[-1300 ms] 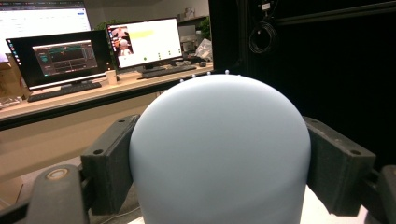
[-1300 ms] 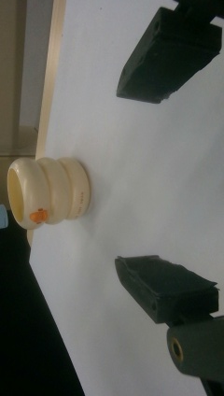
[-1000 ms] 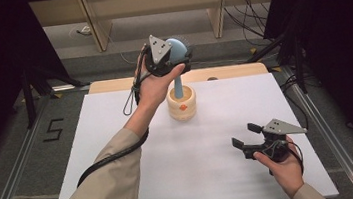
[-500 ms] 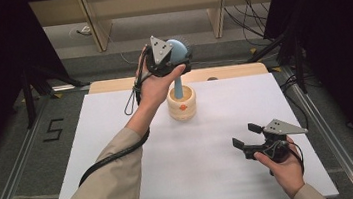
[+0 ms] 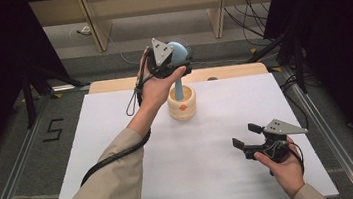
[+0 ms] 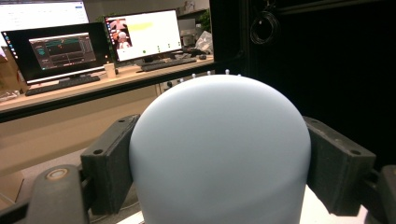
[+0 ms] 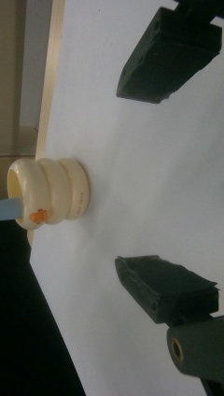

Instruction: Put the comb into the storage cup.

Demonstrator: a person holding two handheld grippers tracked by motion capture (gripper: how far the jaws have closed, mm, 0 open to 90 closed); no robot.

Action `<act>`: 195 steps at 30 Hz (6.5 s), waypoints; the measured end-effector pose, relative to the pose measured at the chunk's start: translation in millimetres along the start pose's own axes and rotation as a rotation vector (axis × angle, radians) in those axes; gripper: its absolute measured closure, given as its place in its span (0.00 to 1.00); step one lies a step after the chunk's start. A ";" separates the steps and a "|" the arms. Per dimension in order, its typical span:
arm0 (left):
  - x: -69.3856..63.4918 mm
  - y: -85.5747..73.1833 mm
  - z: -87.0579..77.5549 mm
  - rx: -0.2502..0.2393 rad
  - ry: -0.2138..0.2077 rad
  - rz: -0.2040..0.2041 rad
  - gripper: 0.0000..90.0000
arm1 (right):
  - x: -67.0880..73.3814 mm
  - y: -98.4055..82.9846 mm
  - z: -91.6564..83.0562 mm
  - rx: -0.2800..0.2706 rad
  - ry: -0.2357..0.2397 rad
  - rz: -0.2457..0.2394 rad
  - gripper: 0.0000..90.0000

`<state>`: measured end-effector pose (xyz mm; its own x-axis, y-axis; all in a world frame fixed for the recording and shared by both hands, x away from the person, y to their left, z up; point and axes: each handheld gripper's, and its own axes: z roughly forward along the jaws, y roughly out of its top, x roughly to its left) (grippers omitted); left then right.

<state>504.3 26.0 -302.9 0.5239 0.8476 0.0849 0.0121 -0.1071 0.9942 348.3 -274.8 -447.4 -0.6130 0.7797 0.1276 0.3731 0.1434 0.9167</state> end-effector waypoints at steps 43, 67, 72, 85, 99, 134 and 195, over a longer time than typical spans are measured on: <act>-3.2 -20.5 9.2 0.040 -0.003 -0.018 0.22 | -0.6 -0.7 0.9 0.000 0.002 0.002 0.18; -2.3 -27.6 11.3 0.050 -0.004 -0.027 0.22 | -0.3 -0.8 1.3 0.002 0.005 0.001 0.18; -1.6 -29.7 12.3 0.048 0.001 -0.018 0.22 | -0.4 -0.9 1.2 0.001 0.004 0.001 0.18; -1.3 -37.4 14.6 0.065 0.000 -0.037 0.21 | 0.2 -1.0 1.6 0.003 0.007 0.003 0.18; -1.6 -42.8 17.7 0.077 -0.003 -0.041 0.21 | 0.2 -1.2 1.7 0.005 0.009 0.002 0.18; -0.7 -57.0 23.2 0.107 0.005 -0.055 0.21 | 0.2 -1.1 1.8 0.005 0.010 0.003 0.18; 4.5 -77.5 13.5 0.138 0.004 -0.083 0.21 | 1.0 -1.8 3.4 0.011 0.016 0.003 0.18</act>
<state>517.2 31.1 -380.5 0.5131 0.8584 0.0030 0.1720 -0.1062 0.9793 349.3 -272.2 -450.2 -0.6228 0.7704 0.1364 0.3825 0.1478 0.9121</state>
